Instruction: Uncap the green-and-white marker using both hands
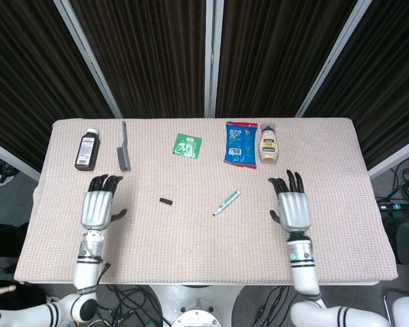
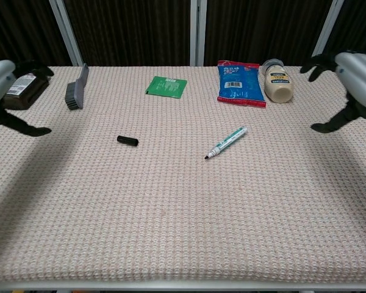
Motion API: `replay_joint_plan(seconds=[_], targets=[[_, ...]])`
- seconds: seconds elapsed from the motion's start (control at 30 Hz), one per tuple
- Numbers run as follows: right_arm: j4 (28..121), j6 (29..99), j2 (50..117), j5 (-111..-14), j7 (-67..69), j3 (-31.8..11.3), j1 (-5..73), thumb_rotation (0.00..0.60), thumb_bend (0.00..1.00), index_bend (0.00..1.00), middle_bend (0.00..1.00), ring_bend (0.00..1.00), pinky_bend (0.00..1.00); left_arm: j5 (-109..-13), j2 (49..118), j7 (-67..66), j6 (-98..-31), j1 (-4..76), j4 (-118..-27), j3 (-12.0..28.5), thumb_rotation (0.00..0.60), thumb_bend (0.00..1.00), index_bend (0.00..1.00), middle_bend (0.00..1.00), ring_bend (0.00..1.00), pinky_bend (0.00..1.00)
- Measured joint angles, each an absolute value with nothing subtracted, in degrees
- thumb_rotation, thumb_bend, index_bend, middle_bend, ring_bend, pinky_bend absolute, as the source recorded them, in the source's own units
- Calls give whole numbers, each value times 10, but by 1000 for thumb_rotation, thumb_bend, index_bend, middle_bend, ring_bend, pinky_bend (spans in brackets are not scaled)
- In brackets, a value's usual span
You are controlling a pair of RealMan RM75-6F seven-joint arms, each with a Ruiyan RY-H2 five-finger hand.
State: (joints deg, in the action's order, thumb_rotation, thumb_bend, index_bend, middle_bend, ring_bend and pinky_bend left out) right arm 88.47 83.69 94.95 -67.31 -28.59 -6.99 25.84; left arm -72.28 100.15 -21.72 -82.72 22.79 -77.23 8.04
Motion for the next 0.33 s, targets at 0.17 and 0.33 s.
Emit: replay_joint_plan(seconds=[0.17,0.33], targets=[[891,846,886,-724,-197,13,191,600,26,85,129,0,0,-751,961,-190,-867,161,-818,14,600,14,204,194,120,136],[841,860,892,-774,-132,59,138,600,26,84,128,0,0,-777,946,-172,-907,110,-831,-27,600,14,204,193,120,136]])
